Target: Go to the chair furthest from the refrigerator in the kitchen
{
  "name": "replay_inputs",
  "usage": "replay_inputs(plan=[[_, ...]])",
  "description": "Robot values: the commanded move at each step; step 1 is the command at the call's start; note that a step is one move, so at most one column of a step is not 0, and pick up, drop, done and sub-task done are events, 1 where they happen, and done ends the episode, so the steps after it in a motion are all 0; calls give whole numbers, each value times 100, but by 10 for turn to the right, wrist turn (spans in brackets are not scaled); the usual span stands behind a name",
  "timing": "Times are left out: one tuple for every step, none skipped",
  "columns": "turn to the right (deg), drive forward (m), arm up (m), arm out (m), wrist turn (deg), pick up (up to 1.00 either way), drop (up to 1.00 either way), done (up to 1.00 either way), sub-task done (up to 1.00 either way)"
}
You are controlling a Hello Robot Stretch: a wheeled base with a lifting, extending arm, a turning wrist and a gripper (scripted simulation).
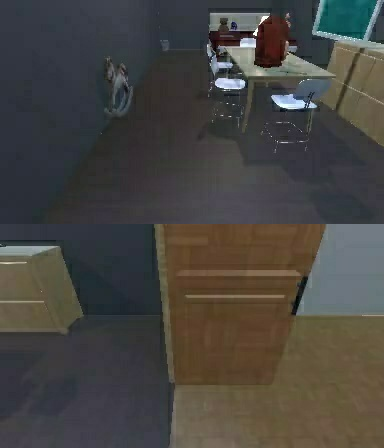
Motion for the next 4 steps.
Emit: replay_inputs(plan=[[450, 0, 0, 0, 0, 0, 0, 0, 0], [450, 0, 0, 0, 0, 0, 0, 0, 0], [0, 20, 0, 0, 0, 0, 0, 0, 0], [450, 0, 0, 0, 0, 0, 0, 0, 0]])
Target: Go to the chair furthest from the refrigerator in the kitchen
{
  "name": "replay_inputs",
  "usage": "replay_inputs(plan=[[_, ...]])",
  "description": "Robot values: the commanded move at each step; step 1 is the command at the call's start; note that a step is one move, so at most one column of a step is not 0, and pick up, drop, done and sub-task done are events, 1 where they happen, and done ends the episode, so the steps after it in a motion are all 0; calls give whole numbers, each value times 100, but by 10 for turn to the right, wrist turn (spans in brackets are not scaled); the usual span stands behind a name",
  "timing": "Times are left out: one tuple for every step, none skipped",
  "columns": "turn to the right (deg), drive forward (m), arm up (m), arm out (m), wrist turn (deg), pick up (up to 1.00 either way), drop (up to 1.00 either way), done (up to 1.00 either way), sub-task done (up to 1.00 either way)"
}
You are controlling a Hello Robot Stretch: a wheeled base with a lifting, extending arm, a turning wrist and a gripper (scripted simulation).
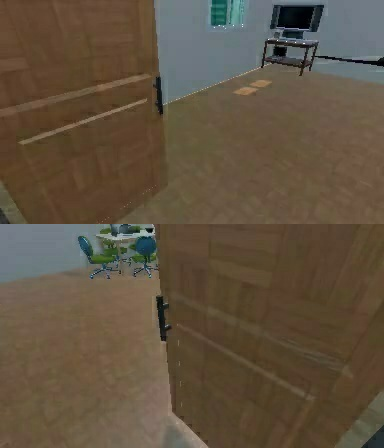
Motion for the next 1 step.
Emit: replay_inputs(plan=[[450, 0, 0, 0, 0, 0, 0, 0, 0]])
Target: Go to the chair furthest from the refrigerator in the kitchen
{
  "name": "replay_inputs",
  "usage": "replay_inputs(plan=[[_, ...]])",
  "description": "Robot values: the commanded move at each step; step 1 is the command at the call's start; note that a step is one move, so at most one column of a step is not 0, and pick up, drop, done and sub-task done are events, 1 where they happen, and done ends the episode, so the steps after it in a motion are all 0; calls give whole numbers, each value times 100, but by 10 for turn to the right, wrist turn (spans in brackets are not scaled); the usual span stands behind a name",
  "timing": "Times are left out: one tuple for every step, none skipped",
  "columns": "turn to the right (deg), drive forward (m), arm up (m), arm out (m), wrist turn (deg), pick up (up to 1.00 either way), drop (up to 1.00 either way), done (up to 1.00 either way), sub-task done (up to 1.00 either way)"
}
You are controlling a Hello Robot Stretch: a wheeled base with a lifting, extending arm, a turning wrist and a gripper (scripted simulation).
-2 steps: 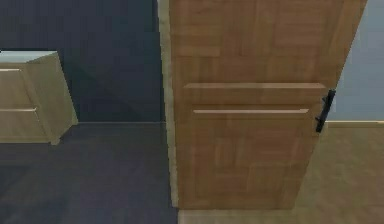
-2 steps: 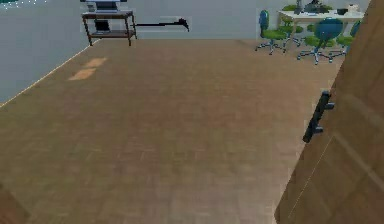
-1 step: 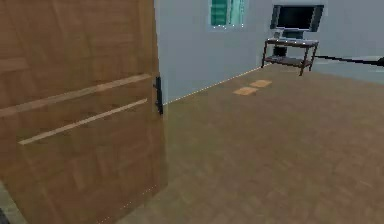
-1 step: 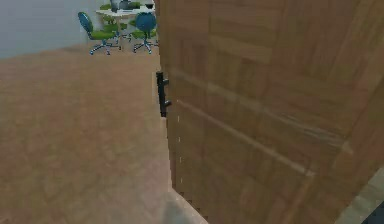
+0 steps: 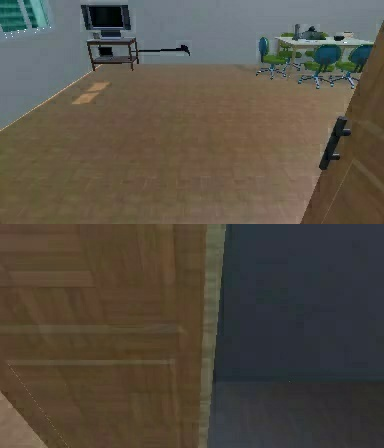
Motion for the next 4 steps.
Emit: replay_inputs(plan=[[0, 100, 0, 0, 0, 0, 0, 0, 0], [-30, 0, 0, 0, 0, 0, 0, 0, 0], [0, 5, 0, 0, 0, 0, 0, 0, 0], [450, 0, 0, 0, 0, 0, 0, 0, 0]])
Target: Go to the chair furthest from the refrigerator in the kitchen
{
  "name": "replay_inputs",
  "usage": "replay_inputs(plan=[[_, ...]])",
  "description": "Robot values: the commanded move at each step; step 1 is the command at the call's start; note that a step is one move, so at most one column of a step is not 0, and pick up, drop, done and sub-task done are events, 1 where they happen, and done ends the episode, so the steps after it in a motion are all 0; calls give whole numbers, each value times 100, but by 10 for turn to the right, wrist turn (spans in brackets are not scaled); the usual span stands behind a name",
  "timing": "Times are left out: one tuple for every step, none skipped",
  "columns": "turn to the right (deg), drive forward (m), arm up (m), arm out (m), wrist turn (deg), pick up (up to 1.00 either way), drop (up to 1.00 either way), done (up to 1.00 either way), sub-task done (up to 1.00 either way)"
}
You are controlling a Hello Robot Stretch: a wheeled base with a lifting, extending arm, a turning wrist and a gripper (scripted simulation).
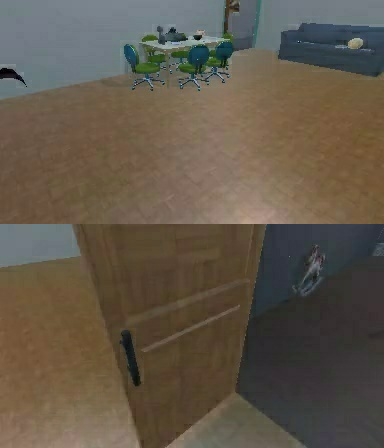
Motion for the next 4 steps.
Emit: replay_inputs(plan=[[0, 45, 0, 0, 0, 0, 0, 0, 0], [450, 0, 0, 0, 0, 0, 0, 0, 0], [0, 70, 0, 0, 0, 0, 0, 0, 0], [450, 0, 0, 0, 0, 0, 0, 0, 0]])
